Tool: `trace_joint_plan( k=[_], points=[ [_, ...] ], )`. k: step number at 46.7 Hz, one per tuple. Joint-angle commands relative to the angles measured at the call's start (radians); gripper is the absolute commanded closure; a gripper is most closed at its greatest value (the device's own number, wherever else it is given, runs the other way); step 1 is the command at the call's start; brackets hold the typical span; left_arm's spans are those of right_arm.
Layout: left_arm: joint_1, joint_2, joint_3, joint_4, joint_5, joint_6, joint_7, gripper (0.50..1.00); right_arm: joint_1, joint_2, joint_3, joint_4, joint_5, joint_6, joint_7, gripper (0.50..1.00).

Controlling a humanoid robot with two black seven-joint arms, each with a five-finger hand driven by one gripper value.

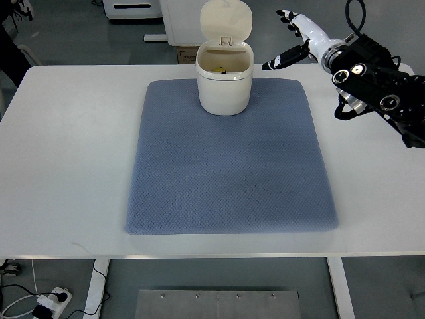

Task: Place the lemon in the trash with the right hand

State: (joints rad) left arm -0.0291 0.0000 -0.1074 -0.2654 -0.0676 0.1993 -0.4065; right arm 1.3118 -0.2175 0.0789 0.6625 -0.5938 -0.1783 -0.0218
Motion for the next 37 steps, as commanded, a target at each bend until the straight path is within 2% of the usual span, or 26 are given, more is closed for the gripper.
trace_joint_plan(
  k=[1, 14, 37],
  points=[
    [0.000, 0.000, 0.000, 0.000, 0.000, 0.000, 0.000, 0.500, -0.012, -0.014, 0.028, 0.000, 0.025, 0.000, 0.000, 0.515],
    [0.000, 0.000, 0.000, 0.000, 0.000, 0.000, 0.000, 0.500, -0.101, -0.059, 0.192, -0.004, 0.152, -0.001, -0.010, 0.515],
    [0.000, 0.000, 0.000, 0.000, 0.000, 0.000, 0.000, 0.500, -0.305, -0.076, 0.607, -0.011, 0.315, -0.021, -0.006, 0.505]
  ],
)
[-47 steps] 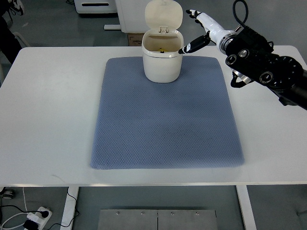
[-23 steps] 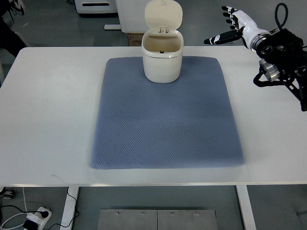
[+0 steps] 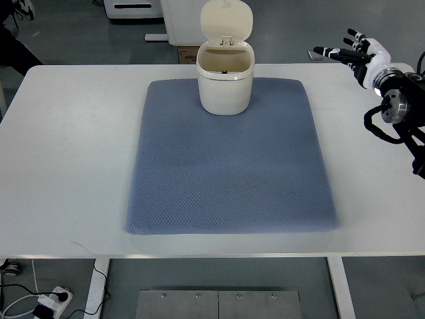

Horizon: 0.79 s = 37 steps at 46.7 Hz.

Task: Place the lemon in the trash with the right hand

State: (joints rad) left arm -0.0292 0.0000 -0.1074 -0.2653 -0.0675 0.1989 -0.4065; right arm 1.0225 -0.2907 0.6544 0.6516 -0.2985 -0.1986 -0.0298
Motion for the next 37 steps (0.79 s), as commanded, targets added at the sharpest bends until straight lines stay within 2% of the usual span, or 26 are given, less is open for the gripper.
trace_joint_plan(
  k=[1, 13, 24, 29, 37],
  points=[
    [0.000, 0.000, 0.000, 0.000, 0.000, 0.000, 0.000, 0.500, -0.024, -0.002, 0.045, 0.000, 0.027, -0.001, 0.004, 0.505],
    [0.000, 0.000, 0.000, 0.000, 0.000, 0.000, 0.000, 0.500, -0.119, -0.019, 0.200, 0.016, 0.078, 0.002, 0.007, 0.500],
    [0.000, 0.000, 0.000, 0.000, 0.000, 0.000, 0.000, 0.500, -0.226, -0.016, 0.315, 0.100, 0.078, 0.002, 0.013, 0.500],
    [0.000, 0.000, 0.000, 0.000, 0.000, 0.000, 0.000, 0.500, -0.262, -0.002, 0.323, 0.114, 0.078, 0.002, 0.077, 0.500],
    [0.000, 0.000, 0.000, 0.000, 0.000, 0.000, 0.000, 0.500, -0.298, 0.031, 0.321, 0.132, 0.076, 0.001, 0.270, 0.500]
  ],
)
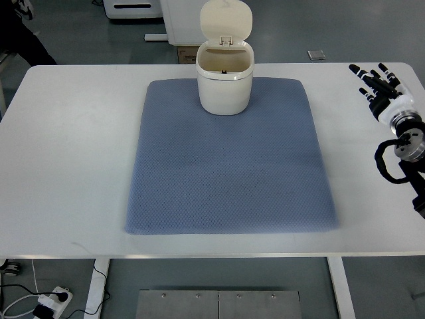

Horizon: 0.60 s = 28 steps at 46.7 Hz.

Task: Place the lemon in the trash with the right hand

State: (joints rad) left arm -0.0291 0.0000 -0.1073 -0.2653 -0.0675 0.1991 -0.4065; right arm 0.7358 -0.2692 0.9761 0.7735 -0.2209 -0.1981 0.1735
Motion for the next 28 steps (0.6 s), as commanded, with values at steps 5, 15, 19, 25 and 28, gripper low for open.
trace_joint_plan(
  k=[5, 15, 19, 25, 28],
  points=[
    [0.000, 0.000, 0.000, 0.000, 0.000, -0.001, 0.000, 0.500, -0.036, 0.027, -0.002, 0.033, -0.003, 0.000, 0.144, 0.500],
    [0.000, 0.000, 0.000, 0.000, 0.000, 0.000, 0.000, 0.500, -0.068, 0.071, -0.002, 0.053, -0.011, 0.000, 0.156, 0.500],
    [0.000, 0.000, 0.000, 0.000, 0.000, 0.000, 0.000, 0.500, -0.085, 0.091, -0.001, 0.055, -0.015, 0.000, 0.161, 0.500],
    [0.000, 0.000, 0.000, 0.000, 0.000, 0.000, 0.000, 0.500, -0.113, 0.125, 0.007, 0.055, -0.017, 0.002, 0.164, 0.500],
    [0.000, 0.000, 0.000, 0.000, 0.000, 0.000, 0.000, 0.500, -0.131, 0.142, 0.022, 0.056, -0.017, 0.003, 0.164, 0.500]
  ],
)
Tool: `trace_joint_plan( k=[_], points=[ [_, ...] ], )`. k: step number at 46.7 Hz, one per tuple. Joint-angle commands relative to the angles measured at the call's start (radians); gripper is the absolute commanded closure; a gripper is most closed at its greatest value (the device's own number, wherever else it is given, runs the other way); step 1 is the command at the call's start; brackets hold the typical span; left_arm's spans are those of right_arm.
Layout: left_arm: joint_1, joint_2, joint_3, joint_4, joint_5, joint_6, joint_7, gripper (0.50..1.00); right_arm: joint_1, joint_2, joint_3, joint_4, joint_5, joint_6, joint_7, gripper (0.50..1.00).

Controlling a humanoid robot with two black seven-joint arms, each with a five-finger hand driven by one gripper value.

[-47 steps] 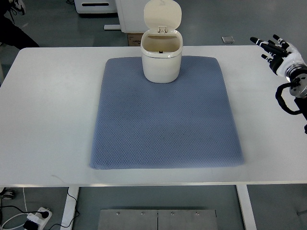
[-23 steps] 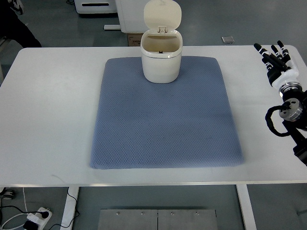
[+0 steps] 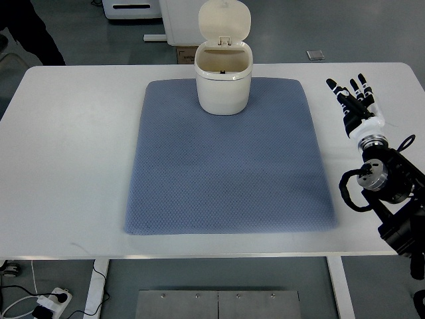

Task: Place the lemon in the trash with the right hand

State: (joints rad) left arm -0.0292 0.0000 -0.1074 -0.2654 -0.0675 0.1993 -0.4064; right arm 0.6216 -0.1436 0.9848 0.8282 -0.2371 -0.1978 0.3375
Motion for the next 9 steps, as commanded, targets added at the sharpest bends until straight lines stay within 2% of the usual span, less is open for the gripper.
trace_joint_plan(
  k=[1, 9],
  points=[
    [0.000, 0.000, 0.000, 0.000, 0.000, -0.001, 0.000, 0.500, -0.023, 0.022, 0.020, 0.005, -0.001, 0.003, 0.000, 0.500],
    [0.000, 0.000, 0.000, 0.000, 0.000, 0.000, 0.000, 0.500, -0.065, 0.042, 0.071, 0.065, 0.001, 0.008, 0.000, 0.500]
  ],
)
